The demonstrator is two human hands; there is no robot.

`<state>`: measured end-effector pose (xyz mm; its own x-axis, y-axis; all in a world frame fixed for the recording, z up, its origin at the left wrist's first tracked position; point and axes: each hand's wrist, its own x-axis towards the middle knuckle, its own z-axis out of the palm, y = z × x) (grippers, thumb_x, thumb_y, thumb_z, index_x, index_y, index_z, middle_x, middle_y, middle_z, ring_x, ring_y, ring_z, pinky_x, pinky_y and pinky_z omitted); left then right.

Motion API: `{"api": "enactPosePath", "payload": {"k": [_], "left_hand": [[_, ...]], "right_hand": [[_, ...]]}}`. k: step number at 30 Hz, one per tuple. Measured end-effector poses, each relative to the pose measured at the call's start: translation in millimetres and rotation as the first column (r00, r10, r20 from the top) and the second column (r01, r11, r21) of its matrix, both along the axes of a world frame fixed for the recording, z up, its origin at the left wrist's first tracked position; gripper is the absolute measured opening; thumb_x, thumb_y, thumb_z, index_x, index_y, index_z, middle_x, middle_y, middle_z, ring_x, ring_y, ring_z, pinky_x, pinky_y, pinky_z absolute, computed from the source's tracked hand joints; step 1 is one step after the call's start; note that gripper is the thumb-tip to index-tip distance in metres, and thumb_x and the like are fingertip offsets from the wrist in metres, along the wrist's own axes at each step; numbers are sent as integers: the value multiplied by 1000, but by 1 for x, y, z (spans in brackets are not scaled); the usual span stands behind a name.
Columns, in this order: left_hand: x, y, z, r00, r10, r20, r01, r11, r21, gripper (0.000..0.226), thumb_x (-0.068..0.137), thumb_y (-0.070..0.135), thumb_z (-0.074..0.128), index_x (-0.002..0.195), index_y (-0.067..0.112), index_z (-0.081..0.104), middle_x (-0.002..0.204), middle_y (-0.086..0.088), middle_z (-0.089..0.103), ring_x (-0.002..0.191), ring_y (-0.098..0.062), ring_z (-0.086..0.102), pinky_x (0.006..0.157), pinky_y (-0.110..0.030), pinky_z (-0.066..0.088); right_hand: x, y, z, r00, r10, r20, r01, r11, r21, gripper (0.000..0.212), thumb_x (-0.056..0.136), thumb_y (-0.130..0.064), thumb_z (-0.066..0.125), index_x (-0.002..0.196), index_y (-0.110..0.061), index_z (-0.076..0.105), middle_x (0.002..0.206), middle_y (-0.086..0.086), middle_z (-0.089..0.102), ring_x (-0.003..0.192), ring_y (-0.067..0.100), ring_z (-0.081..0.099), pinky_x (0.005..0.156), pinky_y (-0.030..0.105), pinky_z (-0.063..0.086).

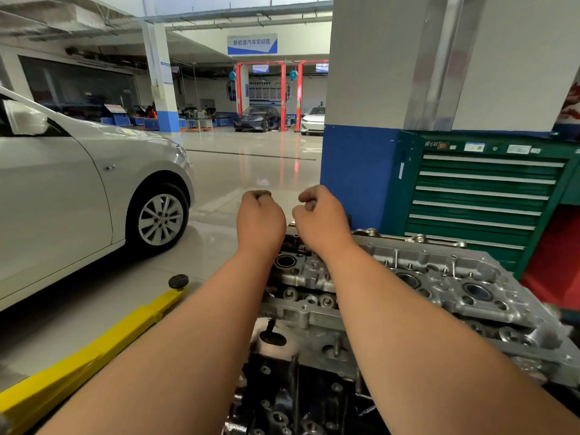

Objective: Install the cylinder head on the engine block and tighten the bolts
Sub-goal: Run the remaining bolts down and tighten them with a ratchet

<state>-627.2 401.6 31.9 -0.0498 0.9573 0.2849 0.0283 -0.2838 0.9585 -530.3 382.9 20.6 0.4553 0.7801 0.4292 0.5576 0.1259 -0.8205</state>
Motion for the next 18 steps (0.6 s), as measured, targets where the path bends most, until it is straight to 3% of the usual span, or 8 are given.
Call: {"api": "enactPosePath", "payload": {"k": [2, 4, 7, 9, 12, 14, 16, 18], "left_hand": [[4, 4, 3, 1000, -2, -6, 2, 1000, -12, 24, 96, 13, 32, 105, 13, 54, 87, 4, 56, 83, -17, 55, 72, -28, 45], [8, 8, 5, 999, -12, -33, 12, 1000, 6, 18, 93, 14, 35, 86, 11, 51, 69, 3, 46, 62, -15, 42, 55, -27, 33], [7, 16, 11, 997, -77, -25, 75, 995, -67, 26, 84, 29, 46, 66, 12, 41, 59, -6, 37, 54, -20, 30, 52, -31, 27], [-2, 28, 15, 970, -239, -37, 229, 956, -186, 34, 81, 38, 49, 57, 15, 41, 52, -3, 35, 48, -20, 27, 49, -31, 25], [-14, 42, 17, 858, -500, 116, 511, 811, -284, 43, 85, 37, 46, 52, 20, 23, 49, -1, 19, 46, -19, 14, 43, -28, 17], [-9, 40, 16, 905, -414, 102, 425, 861, -280, 39, 88, 35, 46, 56, 17, 33, 48, -1, 29, 43, -20, 24, 44, -27, 23], [3, 26, 12, 985, -152, -82, 137, 976, -169, 29, 91, 34, 49, 72, 12, 50, 60, 1, 48, 53, -18, 44, 50, -28, 31], [16, 17, 4, 999, 31, -42, -35, 995, -91, 26, 91, 36, 53, 86, 11, 49, 71, 4, 51, 62, -14, 47, 54, -29, 33]], "right_hand": [[8, -1, -3, 996, -79, 49, 79, 997, 0, 13, 84, -20, 53, 94, -28, 54, 82, -9, 56, 69, 7, 53, 56, 25, 40], [8, 1, -5, 997, -69, 44, 69, 998, -1, 9, 86, -22, 51, 93, -26, 55, 85, -6, 60, 71, 11, 56, 58, 26, 43], [5, 5, -5, 999, -46, 14, 46, 999, -3, 5, 90, -29, 49, 90, -26, 53, 85, -4, 62, 70, 15, 59, 61, 32, 50], [7, 6, -5, 999, -40, -25, 39, 999, -5, 7, 92, -33, 49, 87, -28, 52, 83, -3, 62, 68, 16, 59, 62, 33, 50], [9, 6, -6, 997, -35, -63, 35, 999, -7, 13, 93, -36, 50, 82, -29, 50, 82, -4, 61, 70, 14, 57, 58, 29, 45], [8, 7, -5, 997, -27, -76, 26, 1000, -16, 15, 94, -39, 50, 81, -30, 50, 82, -5, 61, 70, 12, 57, 57, 28, 42], [8, 7, -5, 994, -28, -106, 27, 1000, -13, 16, 94, -38, 51, 80, -30, 50, 81, -6, 61, 69, 10, 56, 55, 26, 39], [9, 6, -4, 991, -25, -131, 25, 1000, 0, 14, 94, -36, 51, 82, -28, 52, 78, -8, 60, 67, 7, 55, 53, 25, 37]]}}
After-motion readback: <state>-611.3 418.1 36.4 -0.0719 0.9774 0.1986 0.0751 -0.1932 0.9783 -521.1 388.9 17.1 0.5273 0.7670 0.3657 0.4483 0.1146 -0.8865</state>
